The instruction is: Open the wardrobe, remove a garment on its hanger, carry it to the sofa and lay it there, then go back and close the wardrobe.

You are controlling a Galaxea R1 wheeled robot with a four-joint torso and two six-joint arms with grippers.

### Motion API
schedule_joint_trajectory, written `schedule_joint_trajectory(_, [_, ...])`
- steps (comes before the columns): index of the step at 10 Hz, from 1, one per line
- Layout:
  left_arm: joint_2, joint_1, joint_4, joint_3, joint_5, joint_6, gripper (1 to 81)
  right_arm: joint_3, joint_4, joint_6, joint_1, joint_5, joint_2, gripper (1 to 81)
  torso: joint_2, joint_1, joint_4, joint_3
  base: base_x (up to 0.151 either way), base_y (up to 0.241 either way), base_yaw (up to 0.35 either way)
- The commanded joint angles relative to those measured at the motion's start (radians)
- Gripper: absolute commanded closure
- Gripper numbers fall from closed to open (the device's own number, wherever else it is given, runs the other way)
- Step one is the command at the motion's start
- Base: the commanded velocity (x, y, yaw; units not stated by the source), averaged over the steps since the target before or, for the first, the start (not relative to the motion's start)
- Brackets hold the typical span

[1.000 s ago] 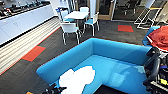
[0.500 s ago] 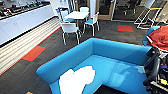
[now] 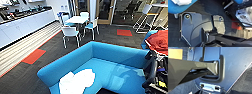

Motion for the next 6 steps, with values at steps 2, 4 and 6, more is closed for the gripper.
schedule_joint_trajectory(2, [0.107, 0.124, 0.077, -0.183, 0.015, 0.007, 1.0, -0.021, 0.003, 0.002, -0.001, -0.066, 0.02, 1.0, 0.0, 0.0, -0.104, 0.004, 0.0, 0.0, 0.0])
schedule_joint_trajectory(4, [0.133, 0.144, 0.075, -0.216, 0.015, 0.004, 1.0, -0.021, 0.003, 0.002, -0.001, -0.066, 0.018, 1.0, 0.0, 0.0, -0.155, 0.008, 0.0, 0.0, 0.0])
schedule_joint_trajectory(6, [0.165, 0.156, 0.074, -0.264, 0.017, -0.002, 1.0, -0.021, -0.002, 0.0, -0.001, -0.066, 0.02, 1.0, 0.0, 0.0, -0.129, 0.008, 0.0, 0.0, 0.0])
